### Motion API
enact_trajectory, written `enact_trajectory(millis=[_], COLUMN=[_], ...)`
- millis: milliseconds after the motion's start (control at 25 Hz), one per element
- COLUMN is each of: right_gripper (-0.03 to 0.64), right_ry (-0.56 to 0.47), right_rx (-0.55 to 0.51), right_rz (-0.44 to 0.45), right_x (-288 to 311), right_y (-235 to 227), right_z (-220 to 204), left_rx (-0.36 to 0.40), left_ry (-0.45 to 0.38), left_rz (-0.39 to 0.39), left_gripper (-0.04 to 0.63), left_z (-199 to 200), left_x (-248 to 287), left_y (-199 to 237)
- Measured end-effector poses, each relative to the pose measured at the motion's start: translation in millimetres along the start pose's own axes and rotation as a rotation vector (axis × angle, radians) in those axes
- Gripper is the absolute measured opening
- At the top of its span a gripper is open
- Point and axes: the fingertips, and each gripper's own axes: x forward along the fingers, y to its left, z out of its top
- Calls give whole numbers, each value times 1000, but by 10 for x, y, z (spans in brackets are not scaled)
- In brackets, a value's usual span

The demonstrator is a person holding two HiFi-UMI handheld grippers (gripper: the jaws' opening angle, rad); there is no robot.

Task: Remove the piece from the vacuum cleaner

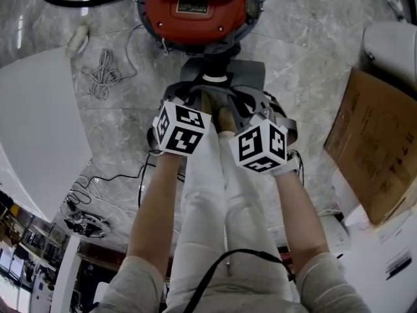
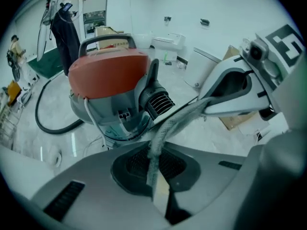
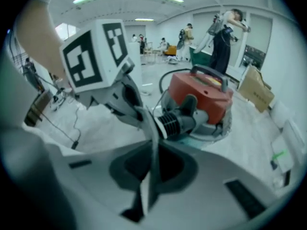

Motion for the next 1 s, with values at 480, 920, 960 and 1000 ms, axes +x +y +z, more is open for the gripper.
enact_trajectory(millis=[480,920,960,1000], right_gripper=[25,25,25,25], right_ry=[-133,-66,-61,-51], right_rx=[521,308,276,238], right_rz=[120,60,47,33], right_x=[195,80,52,31], right_y=[-142,-89,-77,-66], right_z=[-238,-188,-170,-153], left_rx=[163,138,130,116], left_ry=[-45,-33,-30,-28], left_rz=[90,67,69,68], left_gripper=[34,34,34,34], left_z=[234,139,126,107], left_x=[-366,-173,-159,-144], left_y=[-167,-147,-137,-127])
